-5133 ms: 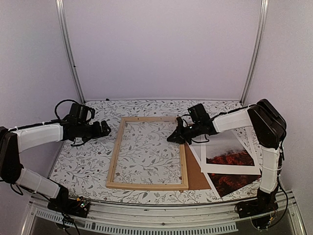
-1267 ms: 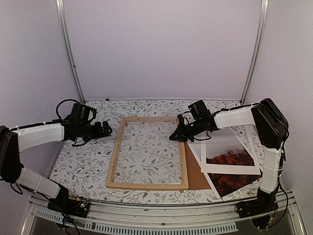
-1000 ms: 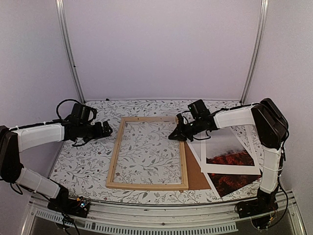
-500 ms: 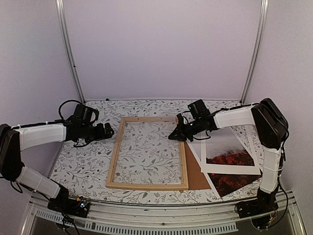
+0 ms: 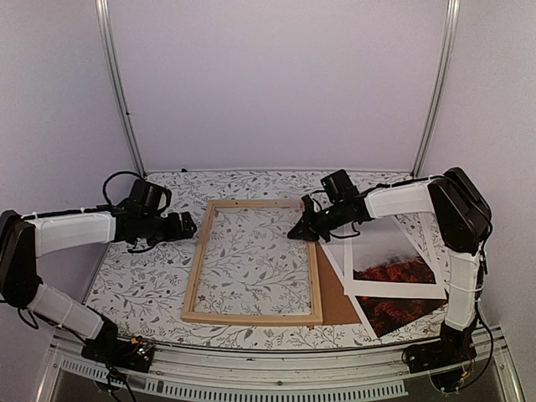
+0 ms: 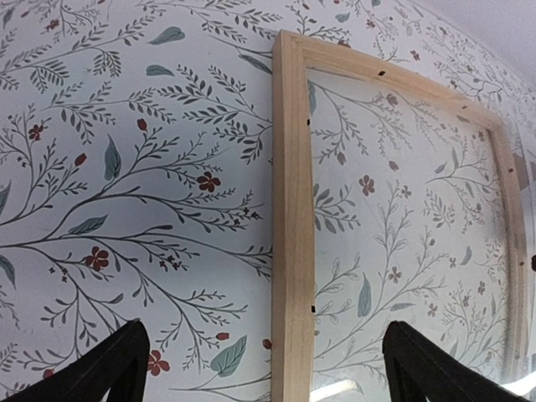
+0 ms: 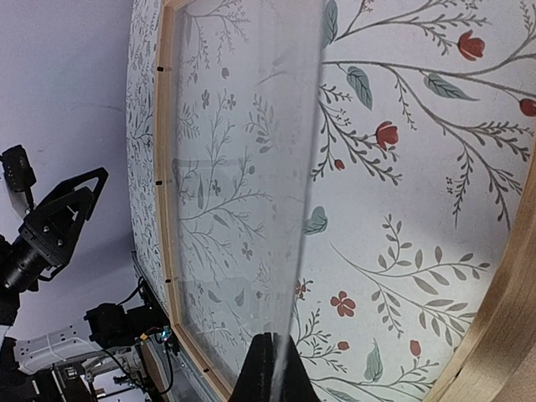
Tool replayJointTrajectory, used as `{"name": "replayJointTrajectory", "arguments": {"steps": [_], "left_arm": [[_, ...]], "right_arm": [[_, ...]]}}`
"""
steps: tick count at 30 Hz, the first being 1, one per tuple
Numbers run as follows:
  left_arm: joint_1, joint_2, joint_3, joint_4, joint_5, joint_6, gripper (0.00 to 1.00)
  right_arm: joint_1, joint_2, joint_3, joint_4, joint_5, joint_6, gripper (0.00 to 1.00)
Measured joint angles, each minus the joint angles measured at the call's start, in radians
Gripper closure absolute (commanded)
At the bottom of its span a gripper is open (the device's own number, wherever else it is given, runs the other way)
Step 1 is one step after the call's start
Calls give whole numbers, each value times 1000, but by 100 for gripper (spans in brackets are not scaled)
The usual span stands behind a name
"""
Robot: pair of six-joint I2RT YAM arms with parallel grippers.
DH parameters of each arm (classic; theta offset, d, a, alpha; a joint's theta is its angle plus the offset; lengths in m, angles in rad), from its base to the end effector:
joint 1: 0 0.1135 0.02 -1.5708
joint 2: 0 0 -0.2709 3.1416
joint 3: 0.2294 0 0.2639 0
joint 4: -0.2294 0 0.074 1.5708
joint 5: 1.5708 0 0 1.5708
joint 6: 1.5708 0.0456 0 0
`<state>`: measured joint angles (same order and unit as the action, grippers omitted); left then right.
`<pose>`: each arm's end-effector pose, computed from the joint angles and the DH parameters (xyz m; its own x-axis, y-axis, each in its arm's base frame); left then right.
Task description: Put the photo into the frame
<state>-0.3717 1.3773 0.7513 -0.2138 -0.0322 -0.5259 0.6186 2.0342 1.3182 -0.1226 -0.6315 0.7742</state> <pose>0.2718 -0.1044 0.1884 -0.7721 -0.2375 -0.5894 -0.0516 0.9479 -0.3144 0.3497 0.2820 0.1500 -0.9852 -0.0086 -0.1710 -0.1409 0.6080 0.7813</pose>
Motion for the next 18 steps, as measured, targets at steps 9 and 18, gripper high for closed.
{"name": "replayJointTrajectory", "arguments": {"steps": [9, 18], "left_arm": [[-15, 12, 0, 0, -13, 0, 0], [-45, 15, 3, 0, -22, -3, 0]], "right_arm": [[-5, 4, 16, -26, -10, 0, 96], [-4, 4, 16, -36, -6, -10, 85]]}}
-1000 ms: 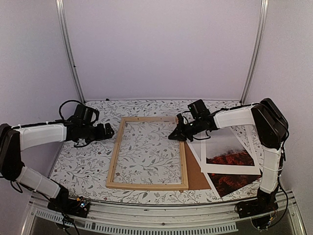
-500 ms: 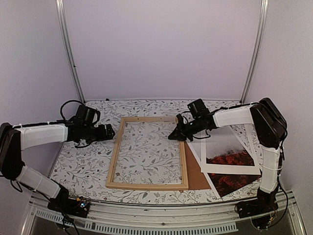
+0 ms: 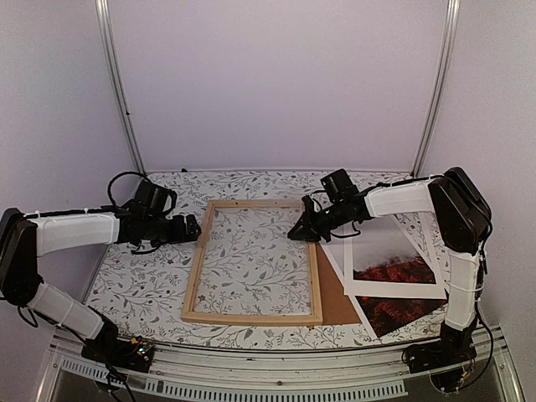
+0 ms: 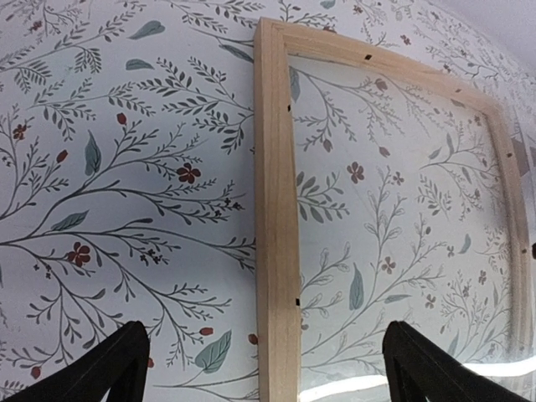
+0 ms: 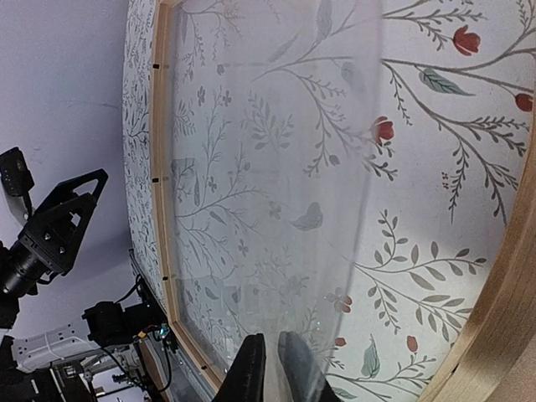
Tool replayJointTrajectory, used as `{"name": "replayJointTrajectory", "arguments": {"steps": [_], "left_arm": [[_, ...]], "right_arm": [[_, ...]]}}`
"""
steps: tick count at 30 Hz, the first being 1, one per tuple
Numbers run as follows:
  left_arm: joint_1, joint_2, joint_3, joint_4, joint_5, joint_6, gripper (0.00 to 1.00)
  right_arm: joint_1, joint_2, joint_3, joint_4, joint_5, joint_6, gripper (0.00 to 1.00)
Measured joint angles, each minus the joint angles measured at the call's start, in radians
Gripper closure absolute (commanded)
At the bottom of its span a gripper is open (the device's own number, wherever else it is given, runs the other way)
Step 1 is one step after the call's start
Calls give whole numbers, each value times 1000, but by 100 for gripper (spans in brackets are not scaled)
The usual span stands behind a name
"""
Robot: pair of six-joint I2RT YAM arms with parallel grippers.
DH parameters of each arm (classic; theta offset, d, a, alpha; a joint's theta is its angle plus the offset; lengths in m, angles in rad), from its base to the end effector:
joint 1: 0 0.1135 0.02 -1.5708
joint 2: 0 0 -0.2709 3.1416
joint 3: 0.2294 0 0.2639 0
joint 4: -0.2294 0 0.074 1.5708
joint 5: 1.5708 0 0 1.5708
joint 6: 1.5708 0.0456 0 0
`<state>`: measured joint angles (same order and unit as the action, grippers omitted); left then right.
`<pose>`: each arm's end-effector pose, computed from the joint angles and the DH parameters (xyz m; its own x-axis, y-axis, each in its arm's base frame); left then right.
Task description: Put the photo into the frame
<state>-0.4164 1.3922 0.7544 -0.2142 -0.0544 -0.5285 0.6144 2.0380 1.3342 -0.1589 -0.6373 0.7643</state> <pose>0.2688 -0.1162 0.1853 -0.7815 -0.2049 -0.5893 -0.0266 0.9546 -0.2967 0.3510 0.2808 0.1508 -0.9875 -0.0160 -0.1567 -0.1332 0.6161 0.7764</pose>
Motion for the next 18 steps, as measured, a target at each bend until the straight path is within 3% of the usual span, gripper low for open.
{"name": "replayJointTrajectory", "arguments": {"steps": [18], "left_arm": [[-61, 0, 32, -1, -10, -19, 0]], "right_arm": [[1, 0, 11, -51, 43, -32, 67]]}}
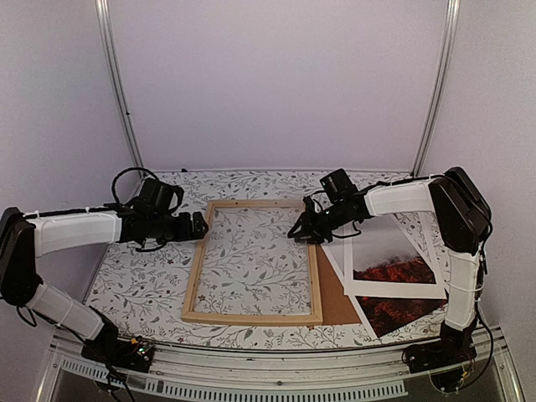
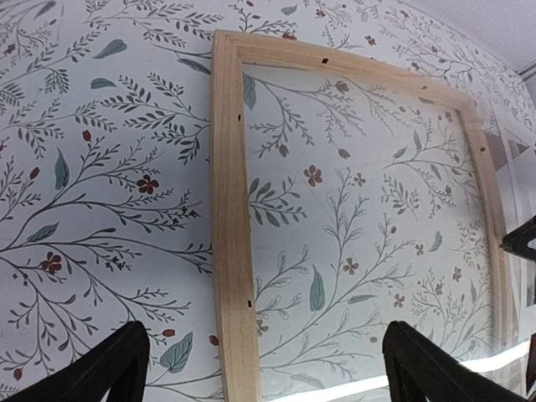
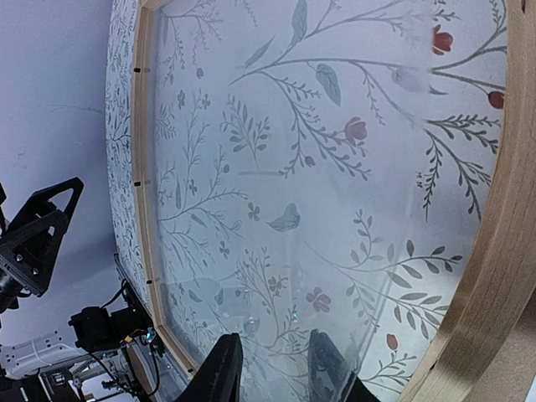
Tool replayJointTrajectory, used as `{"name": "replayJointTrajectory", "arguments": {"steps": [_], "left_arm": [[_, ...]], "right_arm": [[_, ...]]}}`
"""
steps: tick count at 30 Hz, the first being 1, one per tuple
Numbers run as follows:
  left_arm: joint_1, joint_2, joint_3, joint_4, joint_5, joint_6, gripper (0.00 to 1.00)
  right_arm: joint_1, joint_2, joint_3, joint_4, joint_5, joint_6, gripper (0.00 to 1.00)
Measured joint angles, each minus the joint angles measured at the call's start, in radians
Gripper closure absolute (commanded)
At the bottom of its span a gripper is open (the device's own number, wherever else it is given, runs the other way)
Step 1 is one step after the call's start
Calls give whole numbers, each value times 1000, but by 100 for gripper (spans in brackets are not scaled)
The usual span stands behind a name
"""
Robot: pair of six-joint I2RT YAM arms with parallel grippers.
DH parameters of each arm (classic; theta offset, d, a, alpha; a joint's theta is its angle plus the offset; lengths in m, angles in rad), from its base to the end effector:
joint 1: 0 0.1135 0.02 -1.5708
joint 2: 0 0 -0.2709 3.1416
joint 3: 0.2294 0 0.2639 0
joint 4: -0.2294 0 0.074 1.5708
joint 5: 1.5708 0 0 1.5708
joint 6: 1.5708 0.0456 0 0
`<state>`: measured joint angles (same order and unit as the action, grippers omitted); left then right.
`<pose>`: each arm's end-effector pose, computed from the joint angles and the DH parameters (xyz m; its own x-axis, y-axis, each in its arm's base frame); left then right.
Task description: Put the photo into the frame
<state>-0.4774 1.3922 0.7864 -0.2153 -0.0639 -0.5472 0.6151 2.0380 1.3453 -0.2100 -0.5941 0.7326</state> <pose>0.2667 -0.1347 0.1956 -0.7736 -0.1844 -0.6062 0.0204 0.9490 -0.3146 0.3506 0.2790 0.1497 -0.9858 -0.0179 -0.1667 -0.1372 0.6573 0.7410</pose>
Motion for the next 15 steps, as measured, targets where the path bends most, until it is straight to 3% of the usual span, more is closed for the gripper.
{"name": "replayJointTrajectory", "arguments": {"steps": [15], "left_arm": [[-85, 0, 13, 0, -13, -25, 0]], "right_arm": [[1, 1, 16, -33, 25, -31, 54]]}}
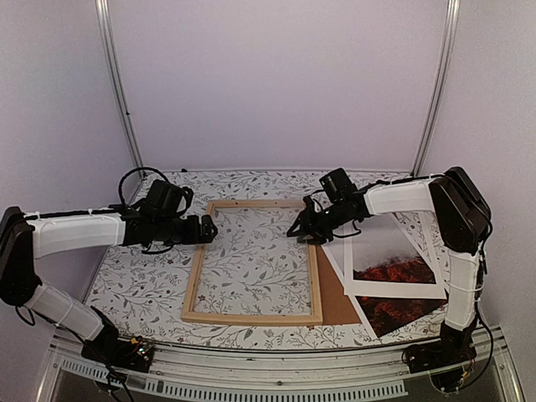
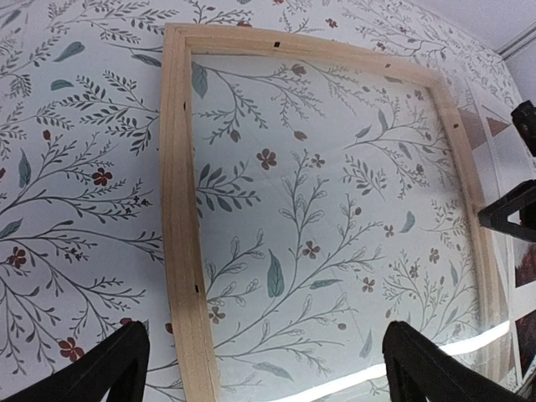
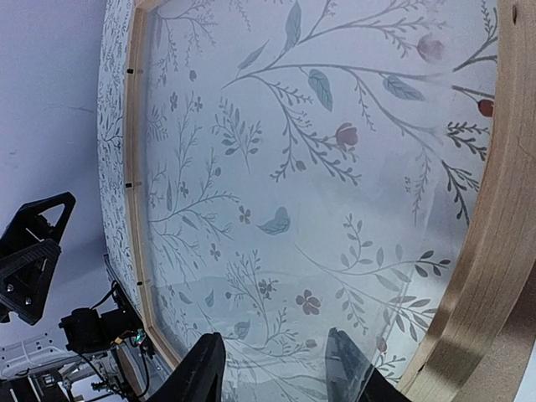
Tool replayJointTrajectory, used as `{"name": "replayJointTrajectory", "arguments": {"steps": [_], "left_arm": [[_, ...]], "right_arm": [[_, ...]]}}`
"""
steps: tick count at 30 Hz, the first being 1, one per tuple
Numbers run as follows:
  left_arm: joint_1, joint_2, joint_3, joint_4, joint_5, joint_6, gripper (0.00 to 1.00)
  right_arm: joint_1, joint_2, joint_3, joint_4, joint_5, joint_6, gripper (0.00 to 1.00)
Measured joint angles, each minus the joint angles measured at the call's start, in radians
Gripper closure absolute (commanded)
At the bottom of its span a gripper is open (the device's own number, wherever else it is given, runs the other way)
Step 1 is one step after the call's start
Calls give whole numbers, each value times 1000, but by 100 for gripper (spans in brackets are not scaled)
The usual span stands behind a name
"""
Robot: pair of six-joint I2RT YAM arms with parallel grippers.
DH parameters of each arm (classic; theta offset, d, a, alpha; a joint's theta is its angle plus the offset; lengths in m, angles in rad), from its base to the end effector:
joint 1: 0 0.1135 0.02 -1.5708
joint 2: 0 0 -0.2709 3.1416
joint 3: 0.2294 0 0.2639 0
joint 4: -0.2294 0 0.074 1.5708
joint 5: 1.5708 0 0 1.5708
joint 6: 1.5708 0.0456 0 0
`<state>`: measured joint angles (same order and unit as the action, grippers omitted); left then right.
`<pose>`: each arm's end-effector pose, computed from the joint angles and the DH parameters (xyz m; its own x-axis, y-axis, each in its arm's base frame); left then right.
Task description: Put the photo into the frame
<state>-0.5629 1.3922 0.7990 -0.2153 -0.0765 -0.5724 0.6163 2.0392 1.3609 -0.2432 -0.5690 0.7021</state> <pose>0.2564 -0.1577 0.1998 -0.7782 -0.1475 -0.6104 0.0785 0.9416 -0.3276 0.3514 0.2790 0.1512 -0.9824 -0.0291 -0.1845 -0.1550 0.6784 0.7181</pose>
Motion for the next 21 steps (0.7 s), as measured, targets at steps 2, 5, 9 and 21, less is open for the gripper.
{"name": "replayJointTrajectory", "arguments": {"steps": [2, 5, 9, 21], "left_arm": [[-13, 0, 3, 0, -3, -4, 0], [-35, 8, 13, 1, -8, -8, 0], [-70, 32, 32, 2, -13, -16, 0], [-178, 126, 55, 18, -26, -35, 0]], "right_arm": [[0, 2, 6, -5, 5, -5, 52], [0, 6, 9, -13, 16, -12, 51], [0, 10, 11, -35, 36, -24, 49], [1, 11, 27, -88, 89, -67, 49]]}}
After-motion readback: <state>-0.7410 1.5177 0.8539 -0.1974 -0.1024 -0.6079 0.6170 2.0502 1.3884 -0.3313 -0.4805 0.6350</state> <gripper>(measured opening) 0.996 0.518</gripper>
